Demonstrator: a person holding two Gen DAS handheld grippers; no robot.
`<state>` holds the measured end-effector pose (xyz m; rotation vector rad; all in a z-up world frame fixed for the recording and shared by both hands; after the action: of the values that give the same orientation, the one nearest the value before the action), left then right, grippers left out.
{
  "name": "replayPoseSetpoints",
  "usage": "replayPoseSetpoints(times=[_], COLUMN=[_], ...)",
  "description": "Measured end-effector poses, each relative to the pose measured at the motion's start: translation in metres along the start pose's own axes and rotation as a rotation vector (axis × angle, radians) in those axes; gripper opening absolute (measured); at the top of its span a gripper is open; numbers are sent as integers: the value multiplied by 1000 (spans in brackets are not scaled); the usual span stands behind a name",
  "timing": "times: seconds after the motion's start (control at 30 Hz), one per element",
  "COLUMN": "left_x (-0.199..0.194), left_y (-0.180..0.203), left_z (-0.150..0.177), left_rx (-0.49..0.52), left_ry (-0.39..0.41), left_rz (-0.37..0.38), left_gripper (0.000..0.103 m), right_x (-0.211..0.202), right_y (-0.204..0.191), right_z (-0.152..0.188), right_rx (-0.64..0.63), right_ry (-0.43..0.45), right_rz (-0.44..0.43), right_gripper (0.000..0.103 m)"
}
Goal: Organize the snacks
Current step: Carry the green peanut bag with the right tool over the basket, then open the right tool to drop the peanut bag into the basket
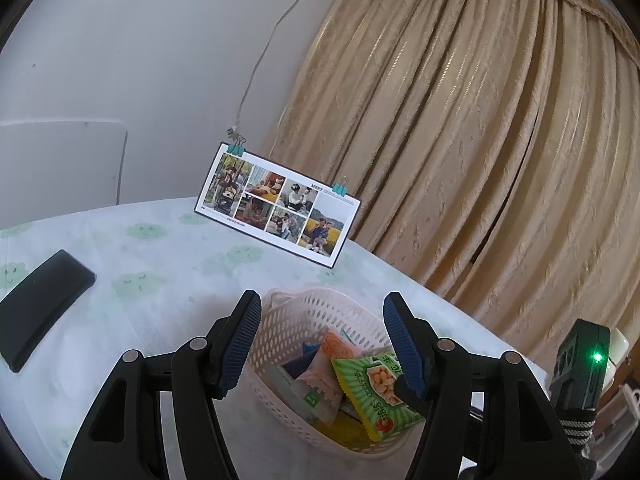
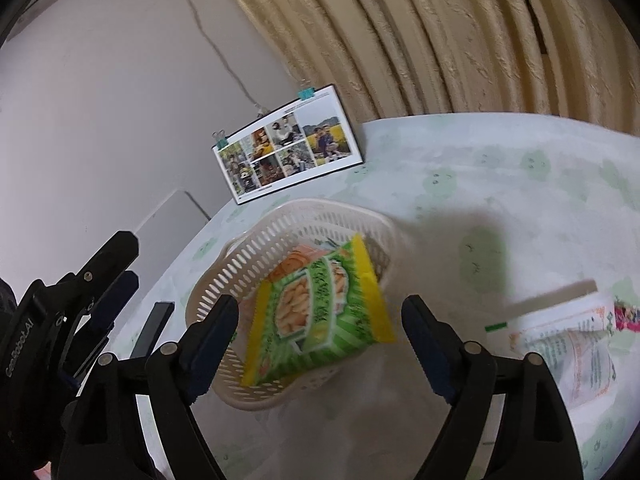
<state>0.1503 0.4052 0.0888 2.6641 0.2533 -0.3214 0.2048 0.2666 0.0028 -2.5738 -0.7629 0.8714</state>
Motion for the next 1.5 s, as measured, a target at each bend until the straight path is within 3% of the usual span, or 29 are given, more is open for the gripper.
replayPoseSetpoints(times=[0.23,0.37,0.6,0.93,1.07,1.2,1.5], left_x=[0,1,2,4,4,5,3], left_y=[0,0,1,4,4,4,5], left_z=[0,0,4,7,7,7,10], left_rx=[0,0,1,12,9,11,14], left_ry=[-1,-3,-17,-26,-24,-25,-28], left_rz=[0,2,8,18,17,16,22], left_gripper=[64,64,64,65,65,65,65], right_x=[-15,-16,3,19,4,-8,6], right_y=[16,27,26,25,19,30,46], right_z=[-1,6,8,6,-1,-12,-8], right_rx=[-24,-72,-126,-164,-178,-148,-131], right_ry=[36,21,-15,-45,24,72,30], right_rz=[80,173,237,269,254,297,340], right_gripper=[82,82,82,82,82,82,82])
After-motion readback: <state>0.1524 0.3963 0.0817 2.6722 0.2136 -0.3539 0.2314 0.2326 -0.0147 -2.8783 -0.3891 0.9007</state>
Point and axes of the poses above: each gripper's, at about its wrist camera, not at the fingertips, and x roughly the way its jaws point, y to its right, z to its underside, the point moved 10 cm from there along x, roughly the way its jaws point, and after that the axes turned 8 degrees about y, right-handed, at the moved point
